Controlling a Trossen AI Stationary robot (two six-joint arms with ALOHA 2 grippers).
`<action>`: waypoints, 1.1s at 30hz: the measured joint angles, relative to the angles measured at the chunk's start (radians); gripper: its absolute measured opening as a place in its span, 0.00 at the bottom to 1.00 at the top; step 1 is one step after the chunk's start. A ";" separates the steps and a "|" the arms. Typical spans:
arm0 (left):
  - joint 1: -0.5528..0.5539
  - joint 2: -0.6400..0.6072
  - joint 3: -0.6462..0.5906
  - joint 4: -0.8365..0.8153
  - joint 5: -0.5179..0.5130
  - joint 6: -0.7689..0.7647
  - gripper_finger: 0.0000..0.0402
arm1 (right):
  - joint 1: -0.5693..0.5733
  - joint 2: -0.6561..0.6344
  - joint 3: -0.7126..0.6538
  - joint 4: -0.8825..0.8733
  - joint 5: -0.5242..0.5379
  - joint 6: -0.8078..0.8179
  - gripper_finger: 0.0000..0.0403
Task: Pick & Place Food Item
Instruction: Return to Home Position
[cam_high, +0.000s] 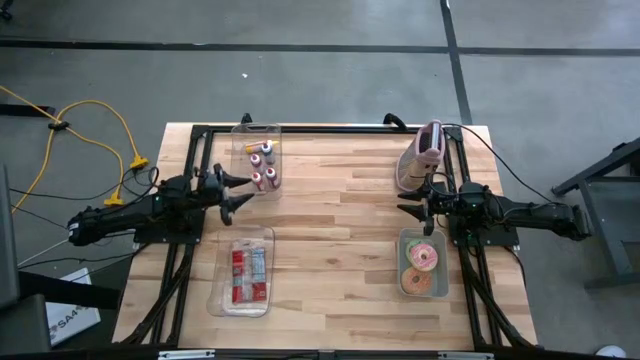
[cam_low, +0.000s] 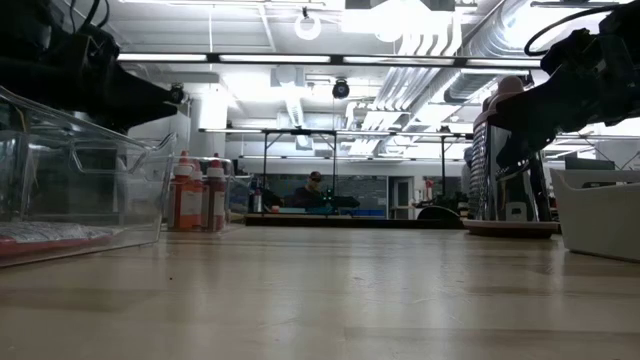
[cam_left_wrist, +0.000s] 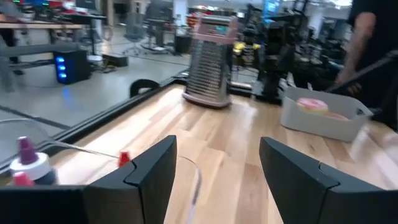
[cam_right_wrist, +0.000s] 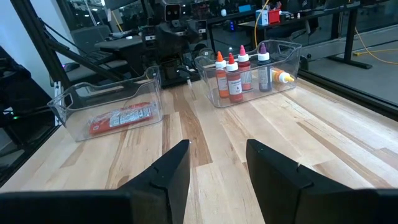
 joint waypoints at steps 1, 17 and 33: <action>0.000 0.000 0.000 -0.004 0.013 0.001 0.55 | 0.000 0.000 0.000 0.000 0.000 0.000 0.36; 0.000 0.000 -0.002 -0.003 -0.022 -0.039 0.55 | 0.000 0.000 0.000 0.000 0.000 0.000 0.36; 0.003 0.058 -0.025 0.040 -0.030 -0.044 0.55 | 0.000 0.000 0.000 0.000 0.000 0.000 0.36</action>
